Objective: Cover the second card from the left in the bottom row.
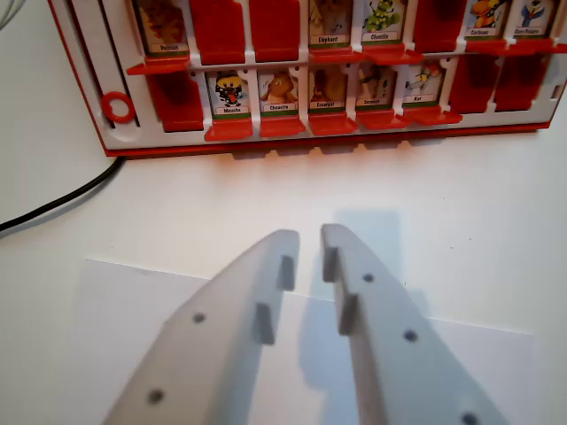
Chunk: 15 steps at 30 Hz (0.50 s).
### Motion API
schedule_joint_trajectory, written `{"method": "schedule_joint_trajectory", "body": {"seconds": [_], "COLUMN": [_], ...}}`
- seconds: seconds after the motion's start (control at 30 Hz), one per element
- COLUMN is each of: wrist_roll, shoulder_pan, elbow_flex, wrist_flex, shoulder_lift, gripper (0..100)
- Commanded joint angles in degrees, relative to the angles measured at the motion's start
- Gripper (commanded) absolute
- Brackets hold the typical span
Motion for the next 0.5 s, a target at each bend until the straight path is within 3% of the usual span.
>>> {"method": "schedule_joint_trajectory", "body": {"seconds": [0.0,0.07,0.47], "wrist_roll": [-1.41,-2.11,-1.67], "shoulder_pan": [-0.1,-0.2,-3.8], "elbow_flex": [2.5,6.0,15.4], "wrist_flex": [-5.3,-7.8,-19.7], "shoulder_lift": [-2.5,-2.6,-6.9], "gripper": [3,3,3]}}
